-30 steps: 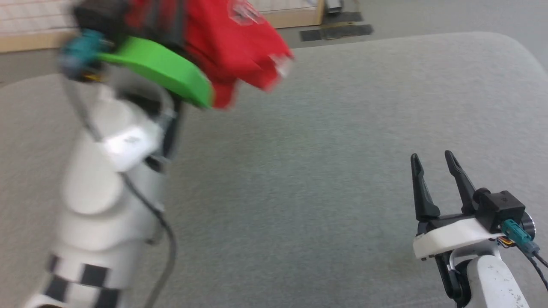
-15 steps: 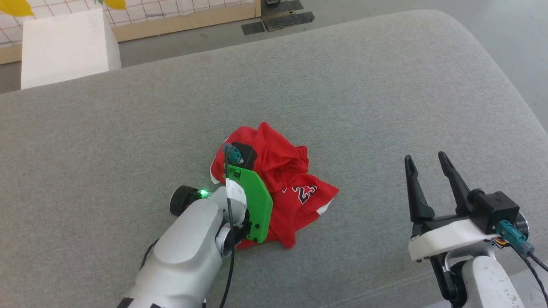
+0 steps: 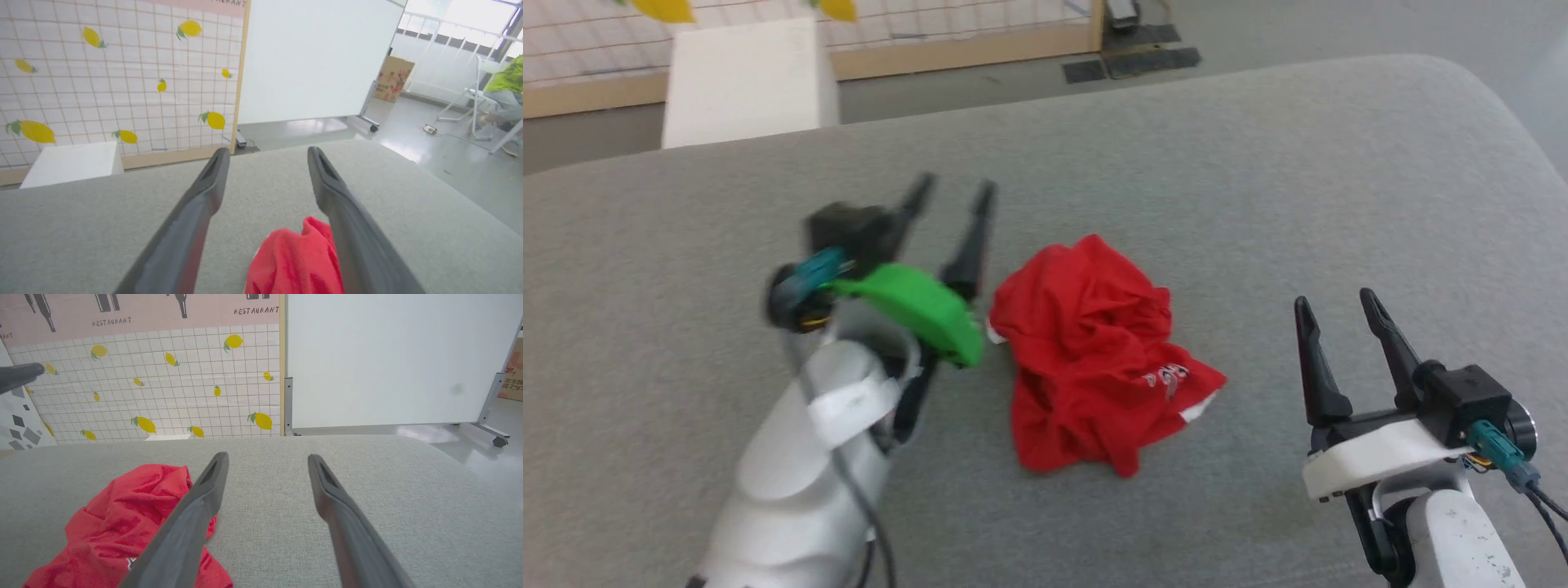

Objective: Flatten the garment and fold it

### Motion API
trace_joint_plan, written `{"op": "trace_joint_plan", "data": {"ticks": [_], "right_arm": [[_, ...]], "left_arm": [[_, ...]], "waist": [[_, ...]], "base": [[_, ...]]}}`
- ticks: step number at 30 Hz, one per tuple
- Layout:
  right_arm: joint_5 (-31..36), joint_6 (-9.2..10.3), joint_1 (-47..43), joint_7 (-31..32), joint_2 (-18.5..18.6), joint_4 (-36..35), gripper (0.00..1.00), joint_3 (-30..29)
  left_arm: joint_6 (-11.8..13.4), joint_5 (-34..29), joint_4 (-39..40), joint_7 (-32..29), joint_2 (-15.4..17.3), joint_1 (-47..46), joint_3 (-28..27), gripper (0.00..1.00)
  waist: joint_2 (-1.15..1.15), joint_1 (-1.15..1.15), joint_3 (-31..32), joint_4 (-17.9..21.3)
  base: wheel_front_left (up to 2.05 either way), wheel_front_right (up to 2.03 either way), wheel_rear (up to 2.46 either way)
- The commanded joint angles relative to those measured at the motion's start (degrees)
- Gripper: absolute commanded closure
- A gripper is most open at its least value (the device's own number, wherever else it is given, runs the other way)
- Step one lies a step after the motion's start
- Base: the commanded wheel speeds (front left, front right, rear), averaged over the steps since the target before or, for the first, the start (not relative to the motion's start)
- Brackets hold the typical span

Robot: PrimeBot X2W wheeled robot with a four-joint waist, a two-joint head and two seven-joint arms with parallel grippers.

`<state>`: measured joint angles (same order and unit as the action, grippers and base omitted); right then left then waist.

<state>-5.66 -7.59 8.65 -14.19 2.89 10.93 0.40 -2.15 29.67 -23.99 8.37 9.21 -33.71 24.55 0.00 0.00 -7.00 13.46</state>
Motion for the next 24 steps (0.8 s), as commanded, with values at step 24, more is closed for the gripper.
{"op": "trace_joint_plan", "data": {"ticks": [24], "right_arm": [[4.72, 0.10, 0.87, 32.51, -0.02, -0.53, 0.00, 10.72]], "left_arm": [[2.82, -16.24, 23.30, 6.62, -2.46, 28.67, -21.86, 0.00]], "waist": [[0.00, 0.00, -1.86, -13.43]], "base": [[0.00, 0.00, 0.00]]}}
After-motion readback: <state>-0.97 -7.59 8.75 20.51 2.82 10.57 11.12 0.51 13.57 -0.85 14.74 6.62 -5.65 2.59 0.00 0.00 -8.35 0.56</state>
